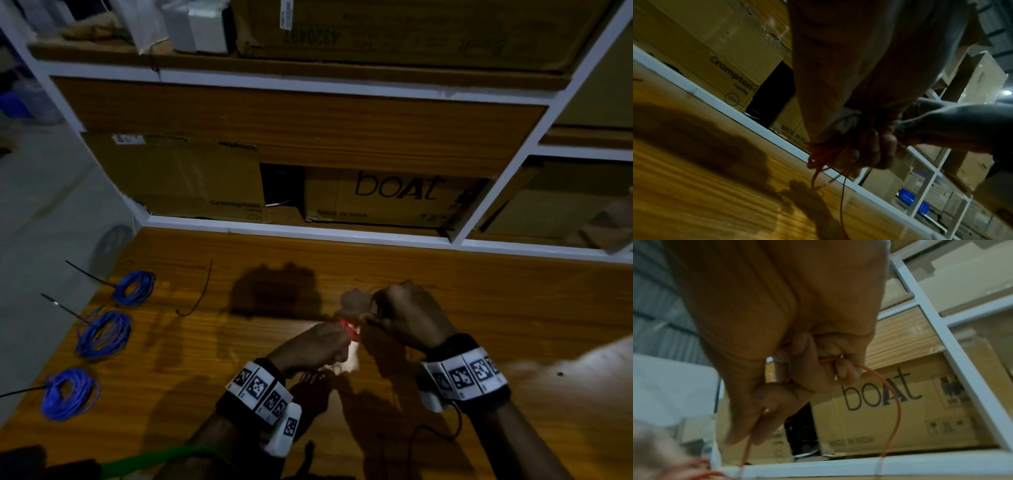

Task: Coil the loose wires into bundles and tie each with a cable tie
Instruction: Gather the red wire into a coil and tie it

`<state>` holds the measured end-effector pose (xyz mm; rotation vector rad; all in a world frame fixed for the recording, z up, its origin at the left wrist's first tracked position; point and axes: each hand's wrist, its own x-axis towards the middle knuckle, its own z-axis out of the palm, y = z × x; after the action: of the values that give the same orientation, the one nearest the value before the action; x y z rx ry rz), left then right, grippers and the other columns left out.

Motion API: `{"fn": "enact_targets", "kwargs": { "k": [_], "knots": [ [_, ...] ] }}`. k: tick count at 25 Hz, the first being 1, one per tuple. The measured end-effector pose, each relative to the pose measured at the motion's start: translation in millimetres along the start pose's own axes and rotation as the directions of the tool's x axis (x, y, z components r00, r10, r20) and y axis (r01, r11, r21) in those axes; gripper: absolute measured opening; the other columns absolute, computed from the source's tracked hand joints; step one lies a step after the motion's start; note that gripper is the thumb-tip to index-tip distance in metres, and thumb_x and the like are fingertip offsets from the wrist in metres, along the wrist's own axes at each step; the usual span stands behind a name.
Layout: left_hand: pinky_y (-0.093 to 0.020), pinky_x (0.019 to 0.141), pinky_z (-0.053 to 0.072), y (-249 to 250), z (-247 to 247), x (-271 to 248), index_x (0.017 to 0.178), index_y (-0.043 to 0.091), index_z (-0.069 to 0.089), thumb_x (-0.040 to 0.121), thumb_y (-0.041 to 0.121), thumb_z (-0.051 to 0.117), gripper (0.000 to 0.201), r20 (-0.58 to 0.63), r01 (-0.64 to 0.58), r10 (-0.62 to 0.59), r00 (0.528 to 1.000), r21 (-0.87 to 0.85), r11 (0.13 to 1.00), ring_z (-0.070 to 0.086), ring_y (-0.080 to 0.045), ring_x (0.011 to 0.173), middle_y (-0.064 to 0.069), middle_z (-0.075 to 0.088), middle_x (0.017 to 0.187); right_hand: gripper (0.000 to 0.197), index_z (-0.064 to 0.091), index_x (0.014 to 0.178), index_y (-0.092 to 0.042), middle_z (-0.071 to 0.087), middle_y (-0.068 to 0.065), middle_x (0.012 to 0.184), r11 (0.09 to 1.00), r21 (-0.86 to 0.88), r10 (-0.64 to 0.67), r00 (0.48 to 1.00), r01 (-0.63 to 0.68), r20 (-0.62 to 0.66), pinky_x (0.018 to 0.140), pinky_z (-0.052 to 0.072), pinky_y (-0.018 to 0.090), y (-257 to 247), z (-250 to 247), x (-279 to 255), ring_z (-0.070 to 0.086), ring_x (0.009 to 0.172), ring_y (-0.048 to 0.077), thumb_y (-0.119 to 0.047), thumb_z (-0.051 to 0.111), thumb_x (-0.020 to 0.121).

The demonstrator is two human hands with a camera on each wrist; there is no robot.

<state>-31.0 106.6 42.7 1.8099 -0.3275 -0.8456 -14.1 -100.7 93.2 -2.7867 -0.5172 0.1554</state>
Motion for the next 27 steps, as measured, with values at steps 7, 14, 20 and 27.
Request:
{"fn": "enact_targets", "kwargs": {
  "k": [7, 14, 20, 27],
  "knots": [
    [-0.030, 0.067, 0.037, -2.0, -5.3, 5.7, 0.080, 0.010, 0.062, 0.103, 0.036, 0.036, 0.043, -0.194, 0.013, -0.009, 0.981, 0.019, 1.000, 0.048, -0.009, 0.066, 0.010, 0.056, 0.072, 0.015, 0.069, 0.100, -0.034, 0.067, -0.007, 0.078, 0.940, 0.340, -0.036, 0.999, 0.030, 0.011, 0.062, 0.054, 0.027, -15.2, 12.0, -11.9, 0.061, 0.069, 0.005, -0.034, 0.054, 0.100],
    [-0.030, 0.067, 0.042, -4.3, -6.3, 14.6, 0.122, 0.013, 0.061, 0.092, 0.053, 0.038, 0.056, -0.235, -0.145, 0.034, 0.971, -0.475, 0.868, 0.053, -0.011, 0.067, 0.003, 0.061, 0.074, 0.016, 0.068, 0.095, -0.037, 0.068, -0.003, 0.075, 0.693, 0.718, 0.047, 0.990, 0.066, -0.136, 0.065, 0.051, 0.028, -37.7, 56.1, -32.2, 0.065, 0.068, 0.011, -0.029, 0.057, 0.101],
    [-0.031, 0.066, 0.048, -1.1, -1.6, 24.5, 0.123, 0.017, 0.061, 0.101, 0.041, 0.043, 0.037, -0.379, -0.318, 0.134, 0.916, -0.479, 0.818, 0.056, -0.018, 0.066, -0.007, 0.065, 0.081, 0.041, 0.052, 0.070, -0.014, 0.048, 0.003, 0.059, 0.673, 0.739, 0.119, 0.980, 0.040, -0.162, 0.055, 0.033, 0.024, -36.8, 92.4, -32.9, 0.045, 0.054, 0.005, -0.036, 0.052, 0.104],
    [-0.022, 0.058, 0.037, 18.7, -15.4, 18.5, 0.124, -0.002, 0.059, 0.108, 0.031, 0.028, 0.048, -0.424, -0.426, 0.174, 0.889, -0.627, 0.653, 0.038, -0.013, 0.057, 0.003, 0.035, 0.064, 0.037, 0.057, 0.073, -0.020, 0.051, -0.011, 0.059, 0.750, 0.662, 0.130, 0.979, 0.007, -0.157, 0.056, 0.036, 0.026, -19.7, 112.5, -28.9, 0.051, 0.054, 0.007, -0.036, 0.050, 0.105]
  ]
}}
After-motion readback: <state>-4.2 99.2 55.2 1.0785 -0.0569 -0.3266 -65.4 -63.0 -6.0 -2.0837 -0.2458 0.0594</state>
